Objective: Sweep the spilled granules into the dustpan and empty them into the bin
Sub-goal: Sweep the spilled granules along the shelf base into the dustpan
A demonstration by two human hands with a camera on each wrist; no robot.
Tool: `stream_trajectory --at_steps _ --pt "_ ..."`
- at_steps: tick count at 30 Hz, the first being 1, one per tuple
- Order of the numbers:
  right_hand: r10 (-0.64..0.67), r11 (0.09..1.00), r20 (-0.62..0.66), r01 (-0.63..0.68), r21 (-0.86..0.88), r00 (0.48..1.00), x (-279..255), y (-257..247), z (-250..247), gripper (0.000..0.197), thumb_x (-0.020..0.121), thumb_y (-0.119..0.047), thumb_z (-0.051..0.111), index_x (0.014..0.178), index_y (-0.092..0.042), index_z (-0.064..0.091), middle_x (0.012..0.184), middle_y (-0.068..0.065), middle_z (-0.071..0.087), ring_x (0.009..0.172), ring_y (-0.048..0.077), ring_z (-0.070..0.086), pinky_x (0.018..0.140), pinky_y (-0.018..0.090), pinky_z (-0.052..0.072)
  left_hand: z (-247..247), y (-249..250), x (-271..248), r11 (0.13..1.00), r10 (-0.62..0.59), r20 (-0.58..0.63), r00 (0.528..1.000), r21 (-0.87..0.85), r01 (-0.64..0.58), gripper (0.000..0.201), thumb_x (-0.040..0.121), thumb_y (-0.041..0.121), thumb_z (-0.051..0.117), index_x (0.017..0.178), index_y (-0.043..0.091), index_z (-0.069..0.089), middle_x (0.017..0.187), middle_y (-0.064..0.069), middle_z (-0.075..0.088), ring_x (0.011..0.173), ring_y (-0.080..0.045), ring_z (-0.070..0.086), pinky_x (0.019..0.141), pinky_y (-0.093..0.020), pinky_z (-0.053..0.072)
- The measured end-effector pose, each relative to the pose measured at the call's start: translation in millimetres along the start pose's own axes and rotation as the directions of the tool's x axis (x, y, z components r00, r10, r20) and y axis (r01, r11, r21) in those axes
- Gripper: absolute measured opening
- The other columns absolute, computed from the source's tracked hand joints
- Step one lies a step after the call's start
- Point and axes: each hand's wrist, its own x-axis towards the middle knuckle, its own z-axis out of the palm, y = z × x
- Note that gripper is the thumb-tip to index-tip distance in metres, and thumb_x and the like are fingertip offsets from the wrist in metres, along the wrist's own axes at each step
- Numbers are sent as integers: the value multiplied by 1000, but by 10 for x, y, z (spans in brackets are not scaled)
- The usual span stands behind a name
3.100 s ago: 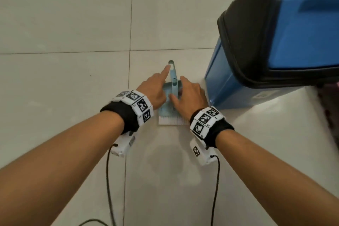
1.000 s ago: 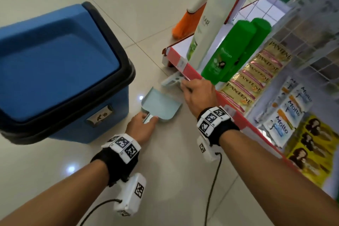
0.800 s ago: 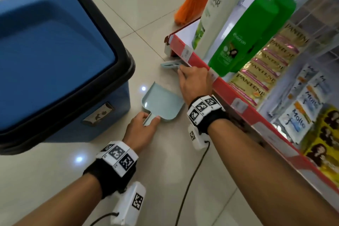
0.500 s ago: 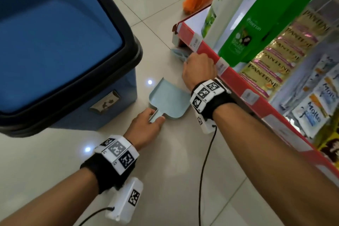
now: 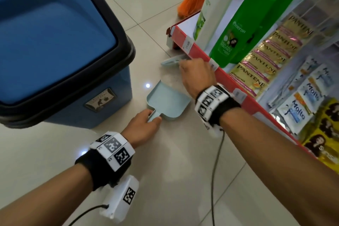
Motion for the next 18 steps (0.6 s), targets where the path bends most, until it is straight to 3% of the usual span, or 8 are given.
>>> stream_trajectory --at_steps 2,5,7,11,13,15,18 --pt "58 997 8 -57 -50 998 218 -63 44 24 100 -7 40 103 -5 64 94 17 65 88 36 66 67 39 48 11 -21 -33 1000 -8 1 1000 -18 8 25 100 29 47 116 14 58 87 -1 56 78 -19 51 74 -32 42" --pt "70 991 66 -62 -116 995 304 -132 94 23 99 -4 42 99 -3 65 93 18 65 88 38 67 66 40 47 -7 -70 -87 1000 -12 -2 1000 0 12 27 100 30 48 121 15 58 91 0 56 80 -18 51 76 -32 42" --pt "30 992 128 -14 -125 991 204 -99 120 24 98 -2 41 98 -1 65 94 18 66 87 37 68 65 40 47 -24 -100 -115 1000 -18 6 1000 13 18 30 100 29 48 125 16 56 96 -1 56 85 -18 50 79 -32 42" --pt "44 998 255 -34 -47 966 -235 167 43 27 99 -7 40 103 -1 65 96 20 66 89 37 67 75 42 54 -50 -109 -148 999 -30 16 999 26 29 31 99 30 48 127 18 56 102 -5 59 87 -19 52 81 -31 43" --pt "20 997 242 0 -81 970 -423 240 -91 24 102 -11 41 97 -4 64 82 14 63 75 33 65 66 40 55 -52 -89 -128 999 -33 21 999 27 33 31 99 30 48 127 17 56 108 -10 62 92 -27 56 85 -35 47" --pt "-22 995 148 35 -89 989 -400 220 -189 22 102 -12 43 93 -5 62 72 10 55 66 30 61 56 35 45 -40 -61 -90 999 -42 27 999 23 41 32 99 30 48 127 16 55 105 -8 60 97 -30 57 89 -39 48" --pt "-54 989 46 60 -134 997 -85 50 -217 22 100 -9 42 98 -4 64 84 16 64 77 34 66 58 33 35 8 -6 -28 999 -30 13 999 -23 30 27 99 29 48 119 13 58 89 -1 57 78 -18 53 76 -34 45"
